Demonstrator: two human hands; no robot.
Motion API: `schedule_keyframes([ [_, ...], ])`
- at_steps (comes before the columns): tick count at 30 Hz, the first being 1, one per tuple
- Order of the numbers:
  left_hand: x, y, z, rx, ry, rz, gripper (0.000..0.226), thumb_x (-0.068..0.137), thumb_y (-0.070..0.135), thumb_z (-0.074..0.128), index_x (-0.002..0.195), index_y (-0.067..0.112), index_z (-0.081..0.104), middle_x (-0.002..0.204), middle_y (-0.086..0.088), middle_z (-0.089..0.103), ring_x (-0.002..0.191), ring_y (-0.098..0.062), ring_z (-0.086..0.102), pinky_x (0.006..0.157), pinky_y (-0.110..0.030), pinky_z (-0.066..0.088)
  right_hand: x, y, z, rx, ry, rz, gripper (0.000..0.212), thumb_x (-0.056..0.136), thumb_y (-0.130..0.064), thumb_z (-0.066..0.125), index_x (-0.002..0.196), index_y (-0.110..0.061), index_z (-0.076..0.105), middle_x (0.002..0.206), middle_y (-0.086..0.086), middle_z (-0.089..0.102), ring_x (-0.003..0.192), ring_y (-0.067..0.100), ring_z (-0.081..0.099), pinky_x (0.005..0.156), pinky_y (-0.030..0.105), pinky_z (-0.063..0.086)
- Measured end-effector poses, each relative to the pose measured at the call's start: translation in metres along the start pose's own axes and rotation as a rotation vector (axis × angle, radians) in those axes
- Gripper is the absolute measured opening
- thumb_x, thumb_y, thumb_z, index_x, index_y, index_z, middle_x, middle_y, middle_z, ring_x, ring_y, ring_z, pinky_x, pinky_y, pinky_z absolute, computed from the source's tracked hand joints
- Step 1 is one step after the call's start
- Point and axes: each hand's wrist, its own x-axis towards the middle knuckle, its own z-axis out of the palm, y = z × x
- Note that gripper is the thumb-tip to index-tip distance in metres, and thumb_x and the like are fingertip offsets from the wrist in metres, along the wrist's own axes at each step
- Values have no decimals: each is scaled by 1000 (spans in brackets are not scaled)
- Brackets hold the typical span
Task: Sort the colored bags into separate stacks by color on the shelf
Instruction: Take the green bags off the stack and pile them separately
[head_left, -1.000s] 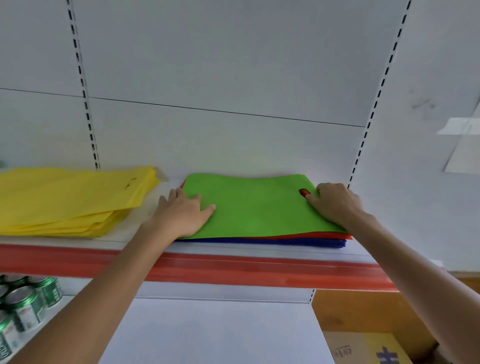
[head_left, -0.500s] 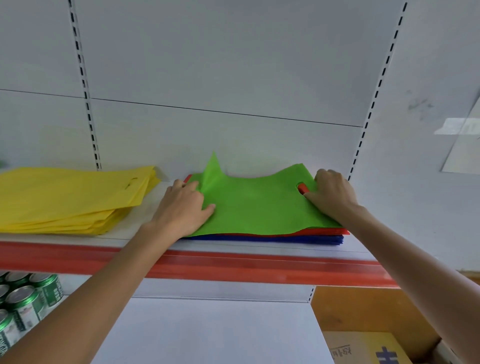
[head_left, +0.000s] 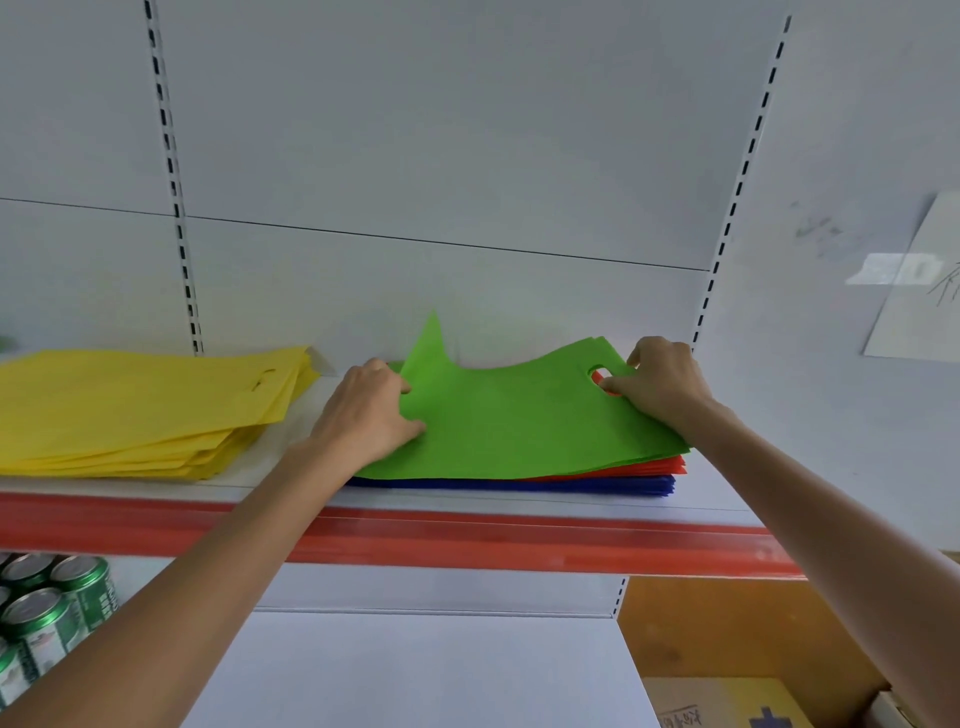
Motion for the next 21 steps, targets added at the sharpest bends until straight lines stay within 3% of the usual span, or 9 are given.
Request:
schedule_keyframes([
  [10, -10, 2, 1, 36, 19, 27, 55, 82, 34, 65, 129, 9, 53, 131, -9, 44, 123, -26, 41, 103, -35, 34, -1, 7, -9, 109, 27, 67, 42, 80, -37, 71, 108, -11, 54, 97, 4, 51, 88, 23, 47, 71, 29, 36],
  [17, -16, 3, 1, -3, 15, 17, 53, 85, 33, 62, 131, 9, 51, 132, -8, 43, 124, -24, 40, 102, -34, 34, -6, 6, -8, 4, 90, -3, 32, 83, -29, 68, 103, -9, 54, 99, 9, 57, 82, 26, 49, 67, 29, 35],
  [21, -16, 4, -3, 20, 23, 25, 53, 84, 36, 63, 127, 6, 54, 131, -9, 45, 123, -26, 41, 102, -36, 35, -8, 7, -9, -80, 95, -44, 34, 84, -21, 63, 114, -9, 53, 109, 12, 60, 88, 29, 53, 69, 30, 39],
])
